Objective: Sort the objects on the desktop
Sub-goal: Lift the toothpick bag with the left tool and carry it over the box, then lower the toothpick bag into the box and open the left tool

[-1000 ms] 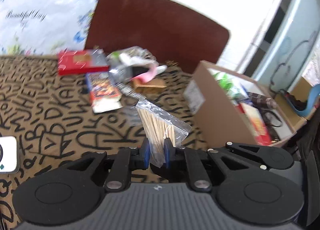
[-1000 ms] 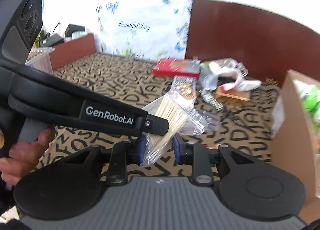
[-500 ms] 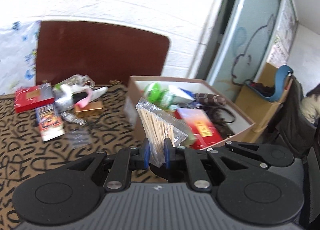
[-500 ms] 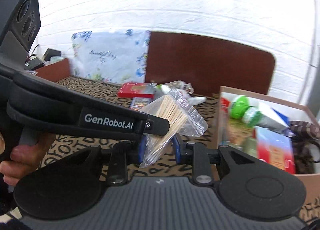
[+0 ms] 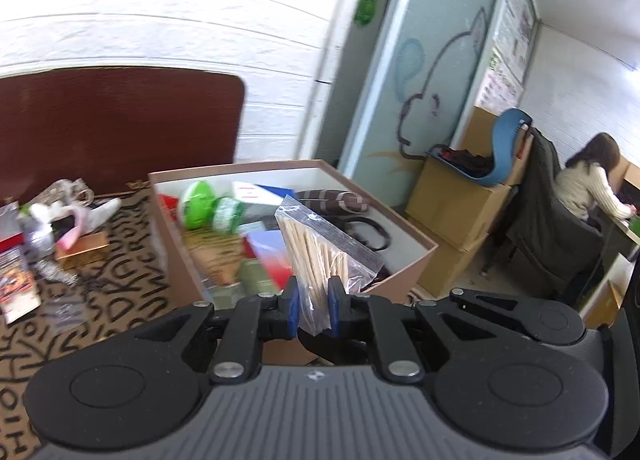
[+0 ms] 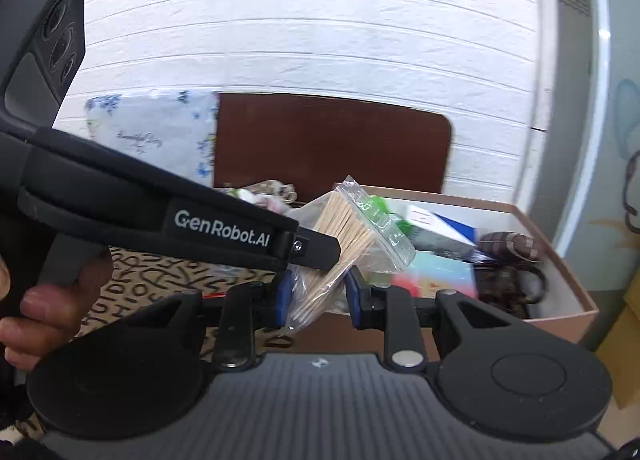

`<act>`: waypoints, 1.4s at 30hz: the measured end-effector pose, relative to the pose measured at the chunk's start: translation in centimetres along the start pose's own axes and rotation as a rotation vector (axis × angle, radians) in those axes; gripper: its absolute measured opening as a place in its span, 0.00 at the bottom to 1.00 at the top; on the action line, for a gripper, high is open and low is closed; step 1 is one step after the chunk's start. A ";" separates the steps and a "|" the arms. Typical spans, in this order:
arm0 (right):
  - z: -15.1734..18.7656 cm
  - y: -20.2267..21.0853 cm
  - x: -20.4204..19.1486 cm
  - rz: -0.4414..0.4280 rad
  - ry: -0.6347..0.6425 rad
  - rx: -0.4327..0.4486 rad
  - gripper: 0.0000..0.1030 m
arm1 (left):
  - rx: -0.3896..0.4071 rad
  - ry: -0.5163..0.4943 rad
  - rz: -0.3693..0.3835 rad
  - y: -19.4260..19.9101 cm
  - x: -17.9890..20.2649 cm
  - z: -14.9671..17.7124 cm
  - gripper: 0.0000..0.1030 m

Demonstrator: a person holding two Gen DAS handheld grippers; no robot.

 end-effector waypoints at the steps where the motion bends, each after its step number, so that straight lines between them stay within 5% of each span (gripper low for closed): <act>1: 0.0 0.0 0.6 0.010 -0.006 0.003 0.27 | 0.001 -0.007 0.009 -0.5 0.4 -0.2 0.13; 22: -0.2 -5.7 11.8 0.126 -0.094 -0.046 0.27 | -0.073 -0.058 0.111 -12.3 3.0 -2.5 0.13; 42: 0.9 -11.1 16.8 0.222 -0.093 -0.156 0.27 | -0.171 -0.031 0.190 -19.7 2.5 -2.2 0.13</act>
Point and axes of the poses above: each gripper's, at about its wrist camera, not at the fingertips, and y roughly against the way its jaws point, x to its right, z to its underside, the point moved 6 cm from there along -y, roughly the way its jaws point, and after that the axes turned 8 degrees about -y, right-handed, at the moved point
